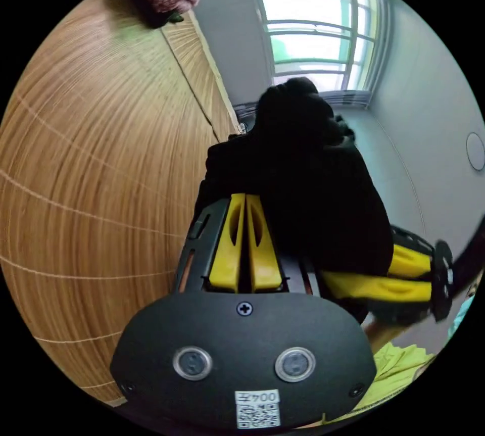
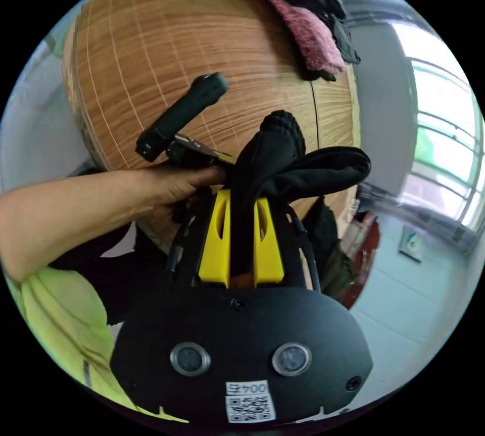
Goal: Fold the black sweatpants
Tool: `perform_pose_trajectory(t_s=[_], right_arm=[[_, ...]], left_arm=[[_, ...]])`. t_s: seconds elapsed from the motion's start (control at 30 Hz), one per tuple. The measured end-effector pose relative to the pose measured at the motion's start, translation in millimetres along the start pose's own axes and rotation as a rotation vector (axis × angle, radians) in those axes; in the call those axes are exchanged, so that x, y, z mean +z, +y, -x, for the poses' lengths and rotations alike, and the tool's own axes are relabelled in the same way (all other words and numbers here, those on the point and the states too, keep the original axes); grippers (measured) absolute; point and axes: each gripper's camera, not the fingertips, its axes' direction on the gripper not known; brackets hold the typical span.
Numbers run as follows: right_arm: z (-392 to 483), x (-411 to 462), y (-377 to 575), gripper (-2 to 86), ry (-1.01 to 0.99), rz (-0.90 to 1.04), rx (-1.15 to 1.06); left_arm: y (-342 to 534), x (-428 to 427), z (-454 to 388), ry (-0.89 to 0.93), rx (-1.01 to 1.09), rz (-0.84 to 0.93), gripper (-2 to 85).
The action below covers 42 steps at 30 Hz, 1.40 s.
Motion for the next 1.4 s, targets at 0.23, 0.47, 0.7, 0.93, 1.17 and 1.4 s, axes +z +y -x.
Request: perform_pose_trajectory(t_s=[0.23,0.47,0.7,0.93,1.17,1.4], right_arm=[[198.6,-31.8,-102.6,10.9,0.197,-0.051,-0.077],[70.8,-81.2,22.8,9.8,-0.239,-0.478,0.326],[-75.4,86.5,186.1,6.1,-0.861,-0.551,0.801],[-93.6,113.8,260.6,-0.4,-0.664,-0.709,0.895],[-97.2,81.9,272.9,-0.6,-0.486,-0.669,0.726],[-118.7,100.2,239.1,1.0,-0.491,-0.594,0.647]], left_arm=[[28.2,-118.8,129.2,0.125,-0.246,0.027,-0.6],[21.9,-159.0,133.6,0.071,-0.301,0.041,-0.5],[20.3,-165.5,53.3,-0.469,0.038,0.147,0.2],[73.3,-240.3,26.6,-0.921,0.018,0.078,0.1],[159.7,-229.2,-57.8,-0.795,0.255,-0.182,0.2],[216.5,-106.6,-97.6,-1.073,0.714,-0.038,0.6]])
